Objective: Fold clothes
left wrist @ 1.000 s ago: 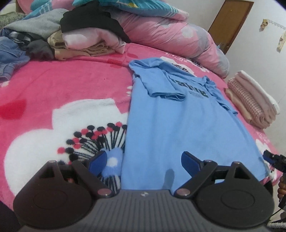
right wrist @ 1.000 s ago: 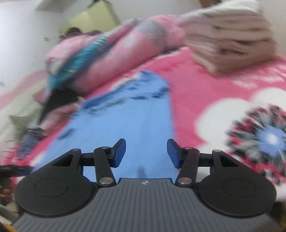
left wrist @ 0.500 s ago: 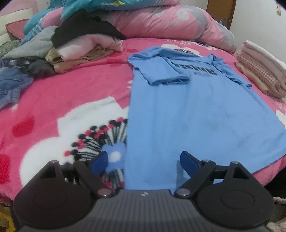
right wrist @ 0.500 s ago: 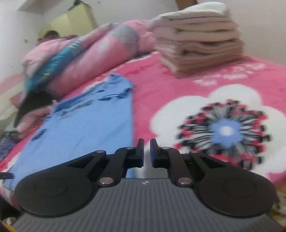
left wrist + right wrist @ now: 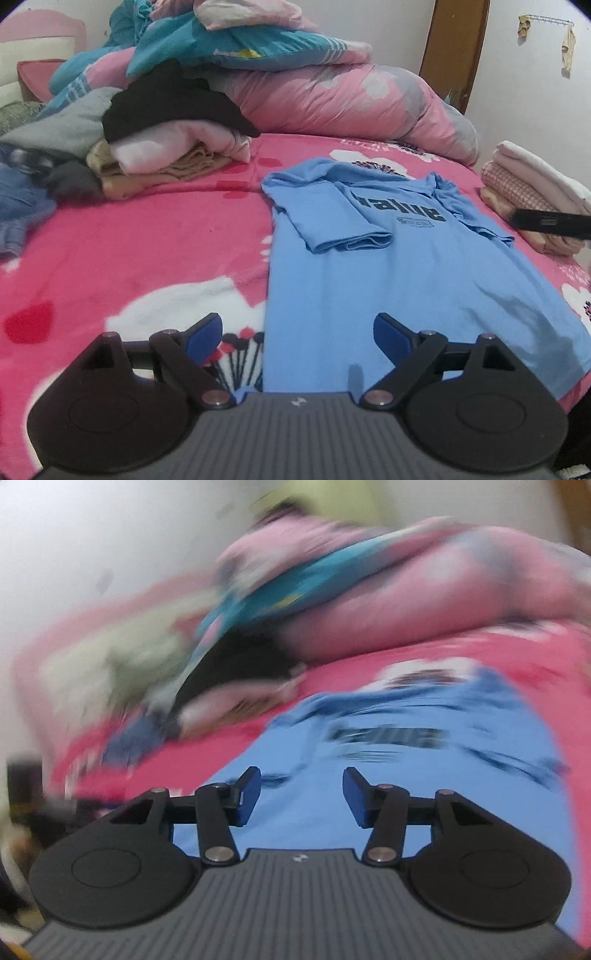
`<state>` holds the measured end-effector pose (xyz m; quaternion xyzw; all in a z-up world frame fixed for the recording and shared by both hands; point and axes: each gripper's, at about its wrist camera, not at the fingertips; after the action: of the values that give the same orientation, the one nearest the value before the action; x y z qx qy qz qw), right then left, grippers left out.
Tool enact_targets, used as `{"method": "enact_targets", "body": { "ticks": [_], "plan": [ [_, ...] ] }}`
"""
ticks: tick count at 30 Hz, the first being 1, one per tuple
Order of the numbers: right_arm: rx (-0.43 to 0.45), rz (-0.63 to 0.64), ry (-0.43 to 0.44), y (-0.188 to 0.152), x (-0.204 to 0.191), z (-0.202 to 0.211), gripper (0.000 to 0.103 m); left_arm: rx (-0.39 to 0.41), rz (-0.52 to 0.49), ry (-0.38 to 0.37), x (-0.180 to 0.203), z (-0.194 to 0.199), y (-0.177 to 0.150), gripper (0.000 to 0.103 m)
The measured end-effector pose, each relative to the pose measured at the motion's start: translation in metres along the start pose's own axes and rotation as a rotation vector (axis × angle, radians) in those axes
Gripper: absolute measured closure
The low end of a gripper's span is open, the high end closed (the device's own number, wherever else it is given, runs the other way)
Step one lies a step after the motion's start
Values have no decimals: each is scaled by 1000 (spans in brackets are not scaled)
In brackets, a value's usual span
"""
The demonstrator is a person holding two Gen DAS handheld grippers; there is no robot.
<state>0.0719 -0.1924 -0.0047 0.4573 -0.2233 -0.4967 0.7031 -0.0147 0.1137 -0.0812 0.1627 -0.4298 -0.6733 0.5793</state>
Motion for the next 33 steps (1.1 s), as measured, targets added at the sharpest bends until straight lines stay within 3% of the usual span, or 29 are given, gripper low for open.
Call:
{"method": "enact_targets", "body": {
  "ticks": [4, 7, 9, 11, 12, 14, 17, 20, 26, 29, 31, 33],
  "plan": [
    [-41, 290, 6, 11, -58, -74, 53, 1, 32, -49, -16, -12, -12, 14],
    [-88, 428, 30, 11, -85, -116, 53, 32, 8, -92, -25, -13, -21, 14],
    [-108, 501, 46, 8, -96, -139, 59, 56, -32, -124, -32, -12, -27, 14],
    [-160, 556, 18, 4, -102, -160, 87, 85, -29, -163, -40, -10, -31, 14],
    [-185, 559, 7, 3, -102, -168, 91, 102, -24, -187, -44, -9, -33, 14],
    [-197, 507, 0, 12, -98, -173, 97, 134, -8, -240, -53, -7, -37, 13],
    [-141, 386, 17, 48, -86, -170, 97, 186, 39, -341, -69, -4, -44, 11],
    [-56, 233, 26, 108, -71, -176, 97, 212, 85, -403, -80, -4, -44, 10],
    [70, 15, -31, 208, -45, -241, 96, 224, 82, -434, -82, -6, -47, 9],
    [41, -51, -56, 217, -41, -293, 86, 227, 82, -441, -83, -7, -47, 9],
    [-39, -105, -60, 206, -41, -324, 76, 229, 84, -441, -83, -6, -48, 9],
    [-110, -142, -45, 191, -43, -338, 75, 230, 84, -441, -84, -6, -48, 9]
  ]
}}
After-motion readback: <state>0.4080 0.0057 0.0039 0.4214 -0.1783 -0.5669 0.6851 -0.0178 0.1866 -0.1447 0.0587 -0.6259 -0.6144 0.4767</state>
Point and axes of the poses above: each gripper's, at about its wrist camera, not at the fingertips, and z roughly against the way its jaws point, x to its right, y to its top, and after that the axes turned 11 degrees about -y, right-handed
